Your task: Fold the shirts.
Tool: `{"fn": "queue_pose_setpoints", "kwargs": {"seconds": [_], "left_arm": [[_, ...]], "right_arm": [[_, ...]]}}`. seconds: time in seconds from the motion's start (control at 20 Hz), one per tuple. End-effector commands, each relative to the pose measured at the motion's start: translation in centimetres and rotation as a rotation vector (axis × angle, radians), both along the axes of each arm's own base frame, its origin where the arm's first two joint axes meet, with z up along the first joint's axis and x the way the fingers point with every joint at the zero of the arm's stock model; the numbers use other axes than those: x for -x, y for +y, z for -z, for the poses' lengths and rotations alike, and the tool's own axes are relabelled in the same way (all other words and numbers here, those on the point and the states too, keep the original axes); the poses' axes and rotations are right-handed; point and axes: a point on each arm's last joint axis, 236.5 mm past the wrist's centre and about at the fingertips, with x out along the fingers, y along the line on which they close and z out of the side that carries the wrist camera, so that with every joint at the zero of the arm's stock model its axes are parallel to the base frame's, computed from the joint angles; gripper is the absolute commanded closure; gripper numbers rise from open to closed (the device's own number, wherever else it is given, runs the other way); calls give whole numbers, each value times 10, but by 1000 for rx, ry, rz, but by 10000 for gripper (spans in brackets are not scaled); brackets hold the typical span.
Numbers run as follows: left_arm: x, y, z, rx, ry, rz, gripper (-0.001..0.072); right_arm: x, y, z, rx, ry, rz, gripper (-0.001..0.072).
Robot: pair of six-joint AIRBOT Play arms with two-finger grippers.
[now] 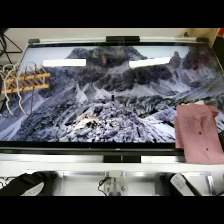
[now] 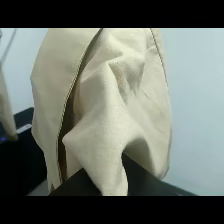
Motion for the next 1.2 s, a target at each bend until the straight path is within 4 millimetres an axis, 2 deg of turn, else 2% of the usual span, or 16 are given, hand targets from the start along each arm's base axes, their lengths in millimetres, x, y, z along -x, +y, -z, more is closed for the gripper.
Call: {"fn": "queue_pose_setpoints", "kwargs": {"seconds": [0.0,0.25,0.45,0.6,0.85,1.0,1.05,1.1,1.15], "left_arm": [[0,0,0,1,3,1,33],[0,-1,8,-14,31,6,33],[1,-3,17,-32,64,12,32],[1,-3,17,-32,64,12,32],[0,-3,17,-39,61,11,33],[0,-3,17,-39,61,11,33],[-1,-3,19,-43,63,9,32],[-3,-3,21,-52,65,4,33],[-5,-3,24,-56,72,4,32]], "right_arm": [[47,-29,4,-45,-48,115,650],[113,-58,22,-118,-49,287,650],[162,-67,25,-136,-62,404,650],[188,-67,27,-144,-49,452,649],[244,-56,34,-197,-58,588,649],[263,-52,54,-289,-82,626,638],[269,-49,59,-311,-81,641,543],[271,-47,62,-326,-79,648,252],[270,-44,64,-338,-79,646,173]]}}
